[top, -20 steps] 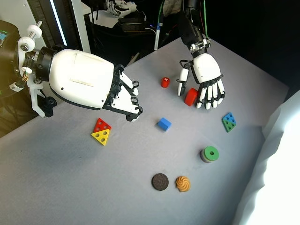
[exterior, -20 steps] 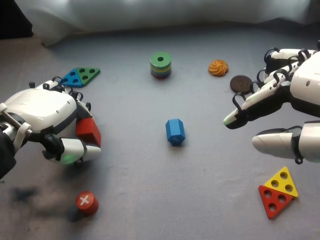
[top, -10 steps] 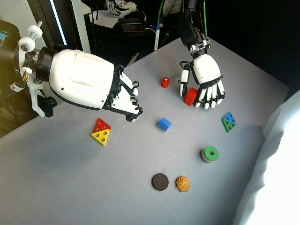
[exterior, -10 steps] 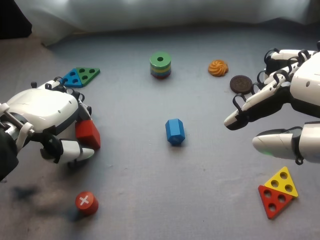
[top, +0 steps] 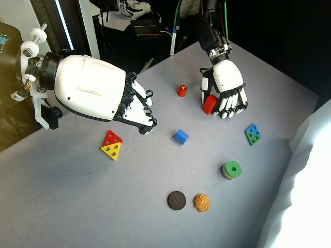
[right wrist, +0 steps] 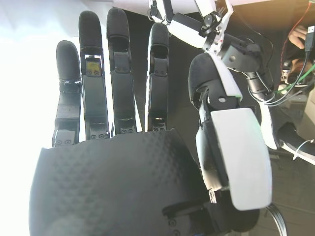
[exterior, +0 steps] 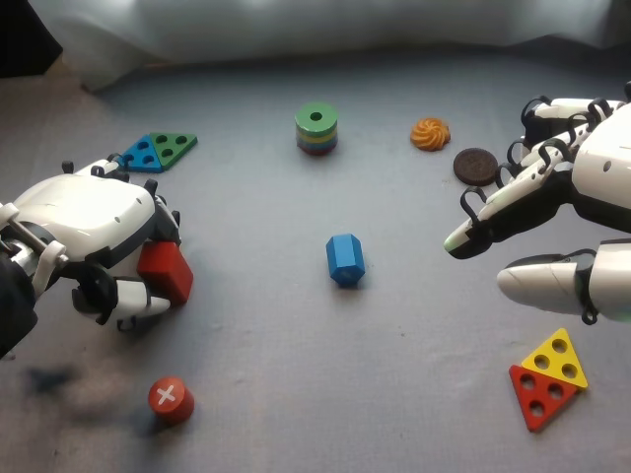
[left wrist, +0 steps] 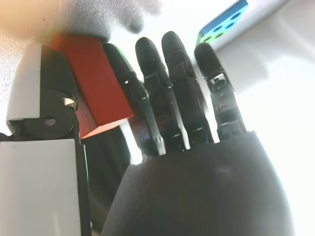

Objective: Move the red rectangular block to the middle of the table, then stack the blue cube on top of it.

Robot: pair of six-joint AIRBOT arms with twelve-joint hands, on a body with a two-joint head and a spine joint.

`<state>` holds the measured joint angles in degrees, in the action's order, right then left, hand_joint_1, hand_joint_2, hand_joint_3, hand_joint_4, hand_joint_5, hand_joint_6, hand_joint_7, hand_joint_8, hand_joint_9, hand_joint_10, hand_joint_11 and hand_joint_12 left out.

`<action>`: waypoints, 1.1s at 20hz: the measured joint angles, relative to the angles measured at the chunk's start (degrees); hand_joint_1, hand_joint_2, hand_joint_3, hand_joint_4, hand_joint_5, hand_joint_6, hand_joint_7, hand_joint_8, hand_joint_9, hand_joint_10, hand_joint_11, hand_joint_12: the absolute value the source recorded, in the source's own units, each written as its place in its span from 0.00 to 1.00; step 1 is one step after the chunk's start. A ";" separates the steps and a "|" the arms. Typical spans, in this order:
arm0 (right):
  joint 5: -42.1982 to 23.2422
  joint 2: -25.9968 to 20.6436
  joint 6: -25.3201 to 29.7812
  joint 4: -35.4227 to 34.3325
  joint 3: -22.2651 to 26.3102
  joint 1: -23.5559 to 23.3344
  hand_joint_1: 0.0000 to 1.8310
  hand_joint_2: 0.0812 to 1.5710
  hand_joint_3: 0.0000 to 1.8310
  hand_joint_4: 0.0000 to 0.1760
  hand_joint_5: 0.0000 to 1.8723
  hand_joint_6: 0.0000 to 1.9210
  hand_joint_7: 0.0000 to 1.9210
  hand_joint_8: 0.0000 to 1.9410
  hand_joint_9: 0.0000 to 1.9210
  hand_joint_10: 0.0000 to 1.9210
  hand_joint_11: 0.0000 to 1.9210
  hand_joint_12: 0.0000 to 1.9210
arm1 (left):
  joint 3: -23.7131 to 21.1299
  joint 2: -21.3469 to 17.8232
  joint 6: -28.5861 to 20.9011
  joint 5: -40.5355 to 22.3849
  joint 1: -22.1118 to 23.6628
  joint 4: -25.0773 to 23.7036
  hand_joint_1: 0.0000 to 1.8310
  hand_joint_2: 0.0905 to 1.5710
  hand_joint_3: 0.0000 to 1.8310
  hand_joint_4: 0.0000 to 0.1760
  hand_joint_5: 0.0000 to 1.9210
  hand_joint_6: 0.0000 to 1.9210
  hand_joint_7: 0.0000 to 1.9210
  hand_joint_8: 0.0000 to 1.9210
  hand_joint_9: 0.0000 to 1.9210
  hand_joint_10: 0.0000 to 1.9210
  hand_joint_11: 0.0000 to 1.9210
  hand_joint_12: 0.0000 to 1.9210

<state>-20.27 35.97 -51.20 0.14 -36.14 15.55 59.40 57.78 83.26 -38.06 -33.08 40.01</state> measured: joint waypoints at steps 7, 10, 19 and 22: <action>0.04 0.00 -0.02 0.00 0.22 0.00 0.15 0.85 0.00 0.00 0.40 0.01 0.44 0.01 0.30 0.29 0.07 0.72 | -0.52 0.00 2.47 0.85 1.44 3.54 0.63 0.65 0.00 0.00 0.58 0.41 0.41 0.00 0.33 0.00 0.01 0.57; 0.09 0.00 0.00 0.00 0.22 0.00 0.14 0.85 0.00 0.00 0.40 0.01 0.44 0.01 0.30 0.29 0.07 0.72 | -2.03 0.13 5.53 1.27 3.45 7.37 0.63 0.65 0.00 0.00 0.58 0.40 0.41 0.00 0.33 0.00 0.00 0.57; 0.17 0.00 0.00 0.00 0.22 0.00 0.15 0.85 0.00 0.00 0.40 0.01 0.44 0.01 0.30 0.30 0.08 0.72 | -6.62 1.22 18.43 0.74 11.91 20.31 0.64 0.65 0.00 0.00 0.57 0.41 0.41 0.00 0.33 0.00 0.02 0.57; 0.20 0.00 0.00 0.00 0.22 0.00 0.15 0.85 0.00 0.00 0.41 0.01 0.45 0.01 0.30 0.31 0.08 0.72 | -6.73 2.78 21.55 -0.17 14.49 23.74 0.64 0.65 0.00 0.00 0.57 0.41 0.41 0.00 0.32 0.00 0.01 0.58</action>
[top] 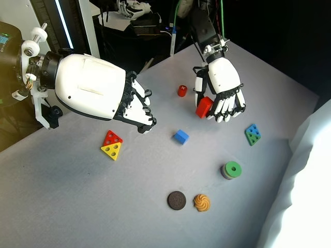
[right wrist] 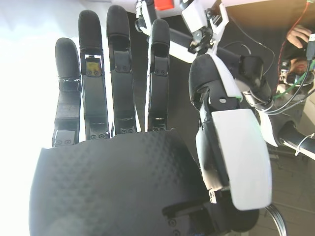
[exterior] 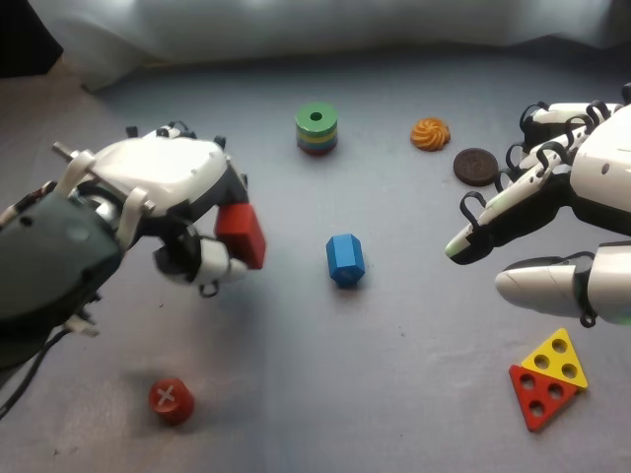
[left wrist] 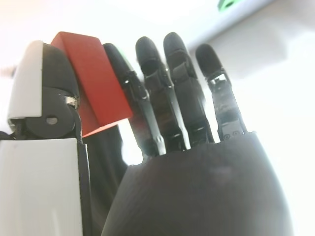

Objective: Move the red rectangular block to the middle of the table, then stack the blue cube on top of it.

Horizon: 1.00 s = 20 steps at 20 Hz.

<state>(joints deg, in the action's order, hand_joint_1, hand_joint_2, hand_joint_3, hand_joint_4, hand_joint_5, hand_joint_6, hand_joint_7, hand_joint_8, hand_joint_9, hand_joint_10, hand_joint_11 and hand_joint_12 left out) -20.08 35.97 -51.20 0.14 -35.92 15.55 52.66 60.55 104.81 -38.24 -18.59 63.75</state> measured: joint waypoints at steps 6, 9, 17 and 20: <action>0.02 0.07 -0.02 0.00 0.02 0.00 0.16 0.85 0.00 0.00 0.41 0.01 0.45 0.01 0.30 0.32 0.08 0.72 | -1.14 3.15 5.79 -4.00 2.78 5.75 0.63 0.65 0.00 0.00 0.58 0.40 0.42 0.00 0.32 0.00 0.01 0.59; 0.02 0.11 -0.02 0.00 0.07 0.00 0.15 0.85 0.00 0.00 0.41 0.01 0.45 0.01 0.30 0.32 0.08 0.72 | -1.20 4.87 6.99 -6.82 2.73 6.62 0.63 0.66 0.00 0.00 0.57 0.41 0.42 0.00 0.32 0.00 0.01 0.58; 0.04 0.11 -0.02 0.00 0.11 0.00 0.15 0.85 0.00 0.00 0.41 0.01 0.45 0.00 0.30 0.32 0.08 0.72 | 0.83 7.19 3.17 -9.03 -1.38 2.93 0.64 0.65 0.00 0.00 0.59 0.38 0.41 0.00 0.32 0.00 0.02 0.55; 0.04 0.11 -0.02 0.00 0.11 0.00 0.17 0.85 0.00 0.00 0.42 0.01 0.45 0.00 0.30 0.32 0.09 0.72 | 2.16 7.93 0.68 -8.94 -3.17 0.81 0.64 0.65 0.00 0.00 0.58 0.40 0.41 0.00 0.32 0.00 0.01 0.57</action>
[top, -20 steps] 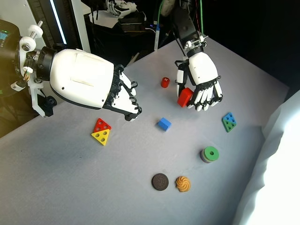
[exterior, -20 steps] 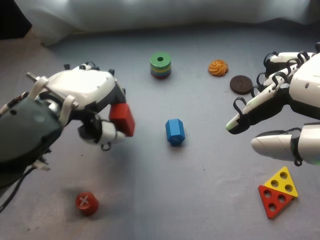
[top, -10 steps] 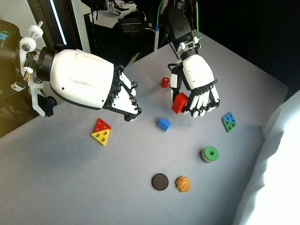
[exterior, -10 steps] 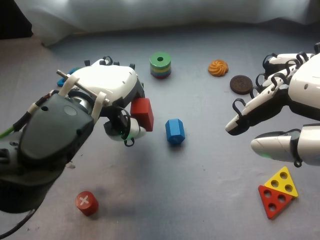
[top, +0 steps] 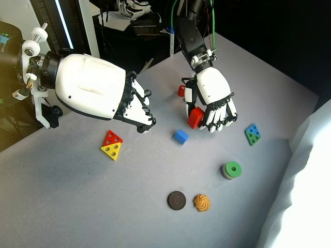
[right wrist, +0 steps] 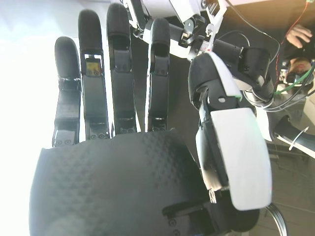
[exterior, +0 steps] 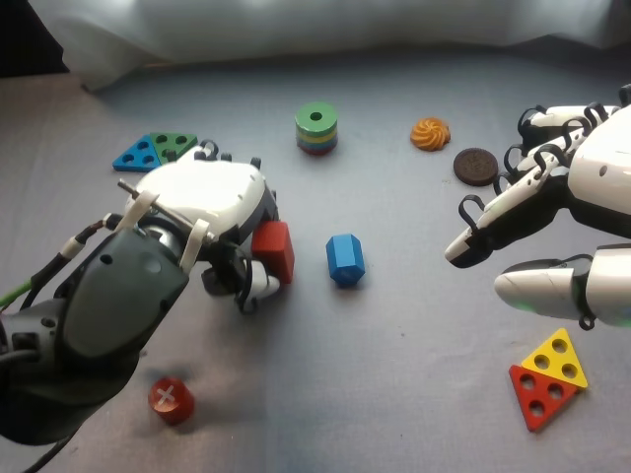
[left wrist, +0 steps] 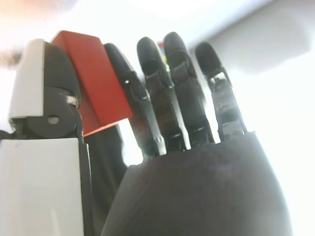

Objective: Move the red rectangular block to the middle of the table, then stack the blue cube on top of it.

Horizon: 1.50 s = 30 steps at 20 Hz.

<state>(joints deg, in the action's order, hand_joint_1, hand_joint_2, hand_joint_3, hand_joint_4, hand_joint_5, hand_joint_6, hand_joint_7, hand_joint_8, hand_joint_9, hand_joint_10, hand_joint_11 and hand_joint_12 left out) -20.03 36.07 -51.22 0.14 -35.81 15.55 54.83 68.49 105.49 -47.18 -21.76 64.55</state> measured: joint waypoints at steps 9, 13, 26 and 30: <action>0.15 0.00 0.00 -0.02 0.00 0.00 0.16 0.85 0.00 0.00 0.42 0.01 0.46 0.00 0.30 0.32 0.08 0.73 | 1.97 0.72 -2.36 0.15 -1.60 -2.16 0.62 0.66 0.00 0.00 0.56 0.42 0.40 0.00 0.30 0.00 0.00 0.57; 0.15 0.00 0.00 -0.02 0.00 0.00 0.18 0.84 0.00 0.00 0.42 0.01 0.46 0.00 0.30 0.32 0.08 0.72 | 2.49 1.31 -2.43 0.00 -1.62 -2.08 0.57 0.67 0.00 0.72 0.53 0.47 0.37 0.00 0.28 0.00 0.00 0.56; 0.13 0.00 0.02 -0.02 0.00 0.02 0.24 0.83 0.00 0.00 0.42 0.01 0.46 0.00 0.30 0.33 0.09 0.72 | 2.56 1.36 -2.56 0.02 -1.75 -2.16 0.27 0.65 0.00 0.04 0.47 0.03 0.30 0.00 0.19 0.00 0.00 0.45; 0.13 0.00 0.02 -0.02 0.00 0.02 0.30 0.81 0.00 0.00 0.43 0.01 0.46 0.00 0.31 0.33 0.09 0.73 | 2.54 1.36 -2.56 0.02 -1.75 -2.14 0.22 0.61 0.00 0.00 0.45 0.00 0.32 0.00 0.23 0.01 0.00 0.50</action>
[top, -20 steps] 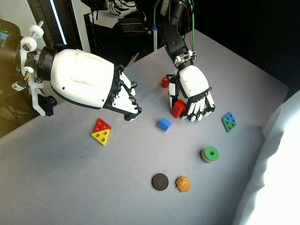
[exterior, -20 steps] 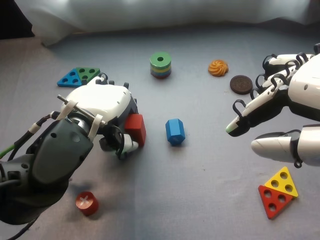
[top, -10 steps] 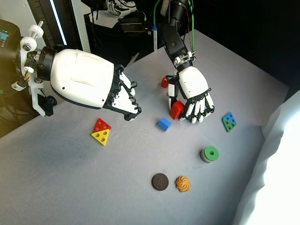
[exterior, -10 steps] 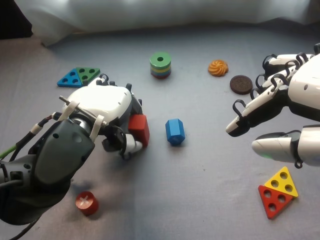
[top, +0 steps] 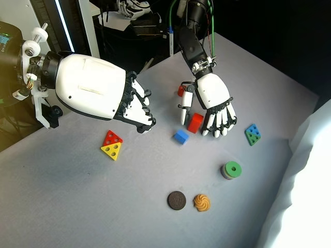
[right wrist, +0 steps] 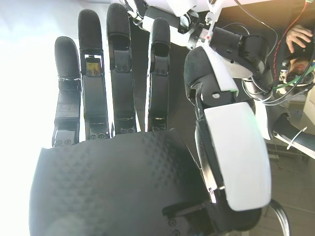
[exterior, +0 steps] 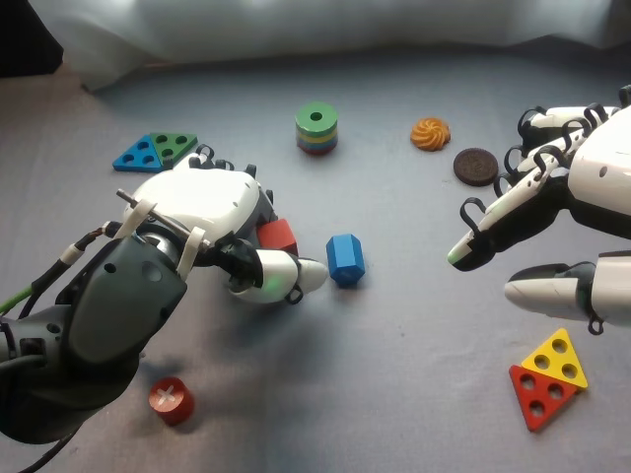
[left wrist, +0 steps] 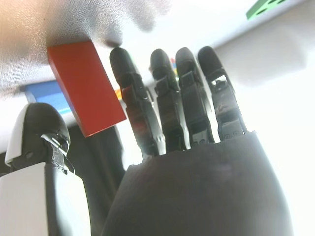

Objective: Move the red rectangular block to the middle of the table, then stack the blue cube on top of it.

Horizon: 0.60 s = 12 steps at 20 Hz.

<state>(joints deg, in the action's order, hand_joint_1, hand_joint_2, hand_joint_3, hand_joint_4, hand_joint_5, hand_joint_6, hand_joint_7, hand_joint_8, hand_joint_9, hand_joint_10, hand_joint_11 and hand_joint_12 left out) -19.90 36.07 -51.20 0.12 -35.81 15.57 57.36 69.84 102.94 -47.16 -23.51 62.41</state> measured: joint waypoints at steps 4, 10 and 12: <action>0.02 0.00 -0.02 0.00 0.00 0.00 0.32 0.81 0.00 0.00 0.43 0.01 0.46 0.00 0.30 0.33 0.09 0.73 | -0.07 0.00 0.00 0.02 0.00 0.15 0.15 0.53 0.00 0.00 0.37 0.00 0.32 0.00 0.24 0.01 0.00 0.50; 0.02 0.00 -0.02 0.00 0.00 0.00 0.34 0.80 0.00 0.00 0.42 0.00 0.46 0.00 0.30 0.34 0.09 0.73 | -0.76 -0.39 0.02 0.48 0.00 0.37 0.06 0.46 0.00 0.00 0.23 0.00 0.23 0.00 0.19 0.00 0.00 0.42; 0.00 0.00 0.00 0.00 0.00 0.00 0.35 0.80 0.00 0.00 0.42 0.01 0.46 0.00 0.30 0.34 0.10 0.73 | -0.76 -0.72 0.02 0.46 0.00 0.57 0.03 0.46 0.00 0.00 0.22 0.00 0.22 0.00 0.18 0.00 0.00 0.41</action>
<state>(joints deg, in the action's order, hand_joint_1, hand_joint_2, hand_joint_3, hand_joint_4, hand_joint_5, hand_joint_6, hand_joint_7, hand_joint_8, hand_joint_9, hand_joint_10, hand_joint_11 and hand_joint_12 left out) -19.90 36.07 -51.20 0.12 -35.81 15.57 56.60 69.12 102.96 -46.70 -23.51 62.98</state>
